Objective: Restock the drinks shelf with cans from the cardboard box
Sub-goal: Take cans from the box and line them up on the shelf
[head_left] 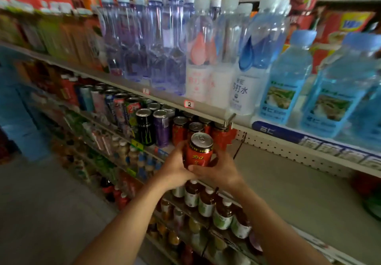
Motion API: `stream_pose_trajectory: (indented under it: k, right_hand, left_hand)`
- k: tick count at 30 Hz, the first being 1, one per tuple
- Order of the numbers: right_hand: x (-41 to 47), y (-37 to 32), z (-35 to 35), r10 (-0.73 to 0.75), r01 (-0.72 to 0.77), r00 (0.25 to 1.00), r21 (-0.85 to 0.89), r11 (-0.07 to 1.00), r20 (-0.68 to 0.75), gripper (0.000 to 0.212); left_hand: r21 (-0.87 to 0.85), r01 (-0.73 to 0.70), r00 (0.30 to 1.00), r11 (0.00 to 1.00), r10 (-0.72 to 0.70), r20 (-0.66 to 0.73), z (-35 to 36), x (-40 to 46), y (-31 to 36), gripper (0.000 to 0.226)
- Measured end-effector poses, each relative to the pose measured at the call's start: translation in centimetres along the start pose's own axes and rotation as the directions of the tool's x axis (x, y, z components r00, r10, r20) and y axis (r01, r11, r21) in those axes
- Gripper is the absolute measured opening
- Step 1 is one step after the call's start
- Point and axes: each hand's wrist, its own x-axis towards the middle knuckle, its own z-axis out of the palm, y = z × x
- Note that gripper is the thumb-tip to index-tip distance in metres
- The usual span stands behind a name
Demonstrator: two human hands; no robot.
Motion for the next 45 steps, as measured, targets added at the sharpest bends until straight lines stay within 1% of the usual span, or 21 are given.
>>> stream_pose_trajectory:
  k: [2,4,5,7,8,10,12,16,20,23,27,30,34,36,38,39,40,42,43,44,45]
  right_hand:
    - [0.7,1.0,0.2,0.014,-0.018,0.998,-0.067,0.998,-0.055,0.075]
    - [1.6,2.3,0.3,0.022,-0.038,0.989,-0.107,0.994,-0.145,0.078]
    - [2.2,2.7,0.3,0.025,-0.045,0.984,-0.110,0.993,-0.178,0.076]
    - [3.1,3.1,0.2,0.054,-0.082,0.975,-0.125,0.989,-0.214,0.066]
    - [3.5,3.2,0.0,0.072,-0.100,0.973,-0.122,0.987,-0.221,0.058]
    - [4.4,3.9,0.0,0.100,-0.125,0.967,-0.094,0.988,-0.233,0.047]
    - [5.0,4.8,0.3,0.138,-0.162,0.960,-0.082,0.983,-0.241,0.048]
    - [6.1,6.1,0.8,0.183,-0.201,0.957,-0.057,0.978,-0.227,0.062]
    - [6.9,7.2,1.6,0.203,-0.222,0.945,-0.047,0.974,-0.257,0.072]
    - [7.3,8.2,2.0,0.253,-0.276,0.938,-0.068,0.959,-0.238,0.074]
    - [7.9,8.4,2.0,0.267,-0.288,0.926,-0.042,0.957,-0.266,0.069]
    - [8.0,8.6,2.4,0.266,-0.293,0.916,-0.052,0.955,-0.299,0.067]
    - [8.1,9.5,2.9,0.274,-0.307,0.894,-0.041,0.951,-0.355,0.072]
    - [8.3,9.6,2.8,0.279,-0.319,0.895,-0.064,0.946,-0.348,0.071]
    - [8.4,9.5,2.6,0.300,-0.343,0.897,-0.086,0.935,-0.324,0.073]
    - [8.3,9.4,2.4,0.314,-0.358,0.896,-0.094,0.929,-0.314,0.077]
    - [8.0,8.9,2.2,0.316,-0.363,0.895,-0.099,0.927,-0.316,0.081]
    - [5.9,6.9,1.9,0.282,-0.333,0.874,-0.065,0.941,-0.395,0.080]
    - [4.0,5.7,2.1,0.229,-0.273,0.857,-0.029,0.962,-0.463,0.071]
    - [1.8,4.6,2.7,0.151,-0.171,0.844,0.007,0.985,-0.514,0.058]
    - [-0.6,3.5,3.7,0.059,-0.050,0.859,0.031,0.998,-0.508,0.042]
  left_hand:
    - [0.062,-0.005,1.000,0.998,0.004,0.017,0.5,0.4,0.2,0.089]
    - [0.215,-0.013,0.999,0.976,0.003,0.048,0.6,0.8,0.3,0.082]
    - [0.343,-0.030,0.999,0.939,0.019,0.036,0.4,1.2,-0.2,0.076]
    - [0.574,-0.046,0.999,0.818,0.042,0.019,-0.4,1.5,-1.3,0.065]
    - [0.630,-0.045,0.999,0.776,0.034,0.029,-0.7,1.6,-1.9,0.060]
    - [0.679,-0.049,0.997,0.733,-0.007,0.080,-1.2,1.7,-2.7,0.055]
    - [0.702,-0.051,0.988,0.711,-0.065,0.137,-1.3,1.8,-3.2,0.052]
    - [0.723,-0.041,0.973,0.690,-0.136,0.185,-1.3,2.4,-4.0,0.046]
    - [0.737,-0.075,0.968,0.672,-0.130,0.217,-1.2,2.4,-4.9,0.038]
    - [0.732,-0.069,0.970,0.678,-0.125,0.207,-1.4,2.7,-5.2,0.032]
    - [0.721,-0.069,0.967,0.690,-0.130,0.217,-1.6,3.3,-5.3,0.027]
    - [0.725,-0.076,0.970,0.685,-0.119,0.214,-1.6,3.5,-5.7,0.028]
    - [0.724,-0.088,0.975,0.685,-0.091,0.205,-1.5,3.5,-6.1,0.029]
    - [0.724,-0.101,0.975,0.682,-0.078,0.209,-1.5,3.4,-6.1,0.030]
    - [0.697,-0.110,0.972,0.709,-0.069,0.224,-1.7,3.0,-6.2,0.031]
    - [0.665,-0.131,0.974,0.735,-0.028,0.223,-1.8,2.4,-6.2,0.031]
    - [0.623,-0.155,0.981,0.767,0.047,0.186,-2.0,1.8,-6.4,0.033]
    - [0.532,-0.140,0.984,0.835,0.176,-0.016,-2.5,0.0,-7.0,0.040]
    - [0.487,-0.121,0.968,0.865,0.212,-0.135,-3.0,-1.2,-7.5,0.039]
    - [0.452,-0.085,0.952,0.888,0.207,-0.227,-3.3,-2.5,-8.4,0.036]
    - [0.428,-0.045,0.939,0.903,0.184,-0.290,-3.5,-4.0,-9.4,0.032]
